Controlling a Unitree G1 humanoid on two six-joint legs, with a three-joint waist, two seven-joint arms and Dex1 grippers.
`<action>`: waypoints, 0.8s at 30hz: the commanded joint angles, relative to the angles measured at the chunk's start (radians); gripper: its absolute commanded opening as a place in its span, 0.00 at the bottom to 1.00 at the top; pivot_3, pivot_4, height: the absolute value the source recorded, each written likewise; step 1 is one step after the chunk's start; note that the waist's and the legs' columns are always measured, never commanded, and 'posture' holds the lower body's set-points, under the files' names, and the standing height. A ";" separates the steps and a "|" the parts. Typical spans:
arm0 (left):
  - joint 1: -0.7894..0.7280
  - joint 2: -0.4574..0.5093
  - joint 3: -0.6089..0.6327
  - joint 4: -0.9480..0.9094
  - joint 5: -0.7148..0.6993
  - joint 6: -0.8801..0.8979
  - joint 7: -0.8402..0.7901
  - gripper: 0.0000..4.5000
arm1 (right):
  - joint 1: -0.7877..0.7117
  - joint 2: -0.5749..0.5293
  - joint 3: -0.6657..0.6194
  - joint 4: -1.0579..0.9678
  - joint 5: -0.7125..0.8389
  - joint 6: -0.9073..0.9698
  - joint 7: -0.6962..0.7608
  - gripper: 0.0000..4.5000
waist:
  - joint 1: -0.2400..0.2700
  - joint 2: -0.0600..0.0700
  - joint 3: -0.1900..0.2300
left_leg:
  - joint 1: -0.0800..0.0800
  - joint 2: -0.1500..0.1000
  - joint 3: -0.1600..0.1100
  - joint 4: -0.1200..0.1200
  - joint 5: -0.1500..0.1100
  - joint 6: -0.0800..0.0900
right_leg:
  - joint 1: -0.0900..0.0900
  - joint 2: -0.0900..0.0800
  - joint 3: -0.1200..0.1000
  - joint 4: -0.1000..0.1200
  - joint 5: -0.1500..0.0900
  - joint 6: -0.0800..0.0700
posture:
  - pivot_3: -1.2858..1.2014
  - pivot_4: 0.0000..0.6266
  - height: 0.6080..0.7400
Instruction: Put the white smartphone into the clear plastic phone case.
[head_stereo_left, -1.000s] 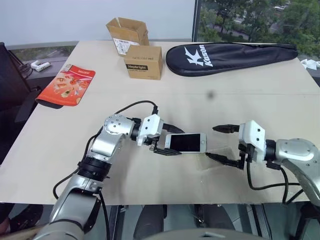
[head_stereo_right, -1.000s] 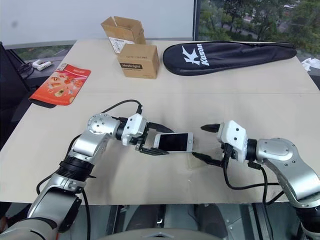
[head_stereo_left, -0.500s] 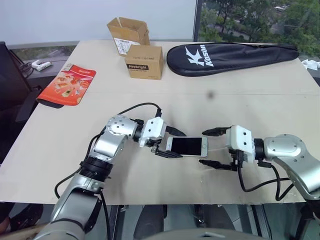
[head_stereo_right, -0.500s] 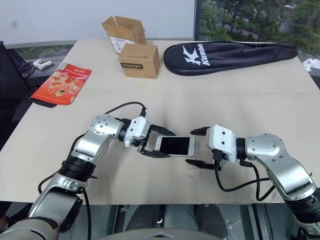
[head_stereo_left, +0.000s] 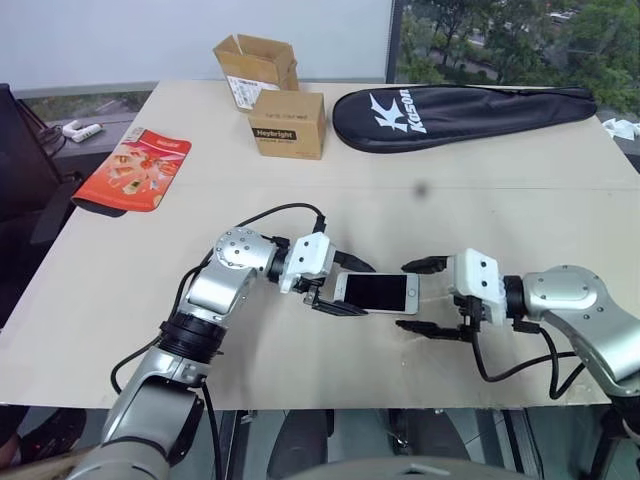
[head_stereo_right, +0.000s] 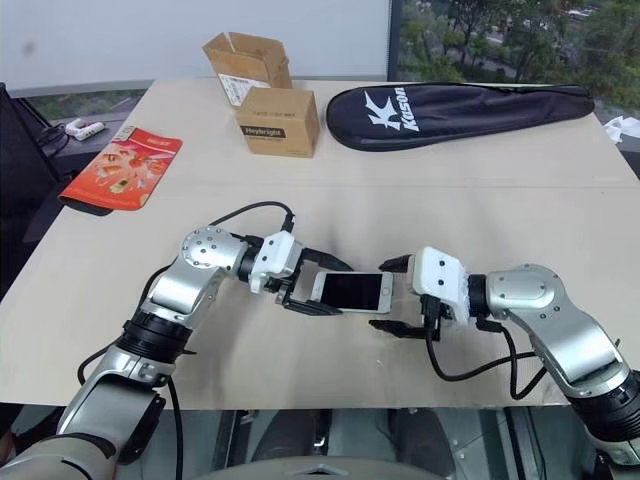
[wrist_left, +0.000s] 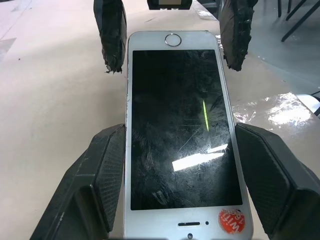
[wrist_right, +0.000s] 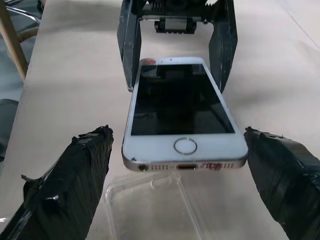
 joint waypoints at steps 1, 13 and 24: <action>-0.025 0.000 0.010 -0.054 -0.017 0.008 0.003 0.63 | -0.019 0.005 -0.013 -0.040 0.013 0.001 -0.007 0.81 | 0.000 0.000 0.000 | 0.000 0.000 0.000 0.000 0.000 0.000 | 0.000 0.000 0.000 0.000 0.000 0.000 | 0.52 0.24 1.00; -0.029 0.004 0.022 -0.091 -0.044 0.083 0.012 0.85 | -0.021 0.006 -0.006 -0.045 0.017 0.011 -0.007 0.67 | 0.000 0.000 0.000 | 0.000 0.000 0.000 0.000 0.000 0.000 | 0.000 0.000 0.000 0.000 0.000 0.000 | 0.52 0.24 1.00; 0.065 0.049 0.169 -0.302 -0.241 0.273 0.100 0.98 | 0.071 -0.004 -0.156 -0.041 0.117 0.011 0.005 0.67 | 0.000 0.000 0.000 | 0.000 0.000 -0.001 0.000 0.000 0.000 | 0.000 0.000 -0.001 0.000 0.000 0.000 | 0.52 0.24 1.00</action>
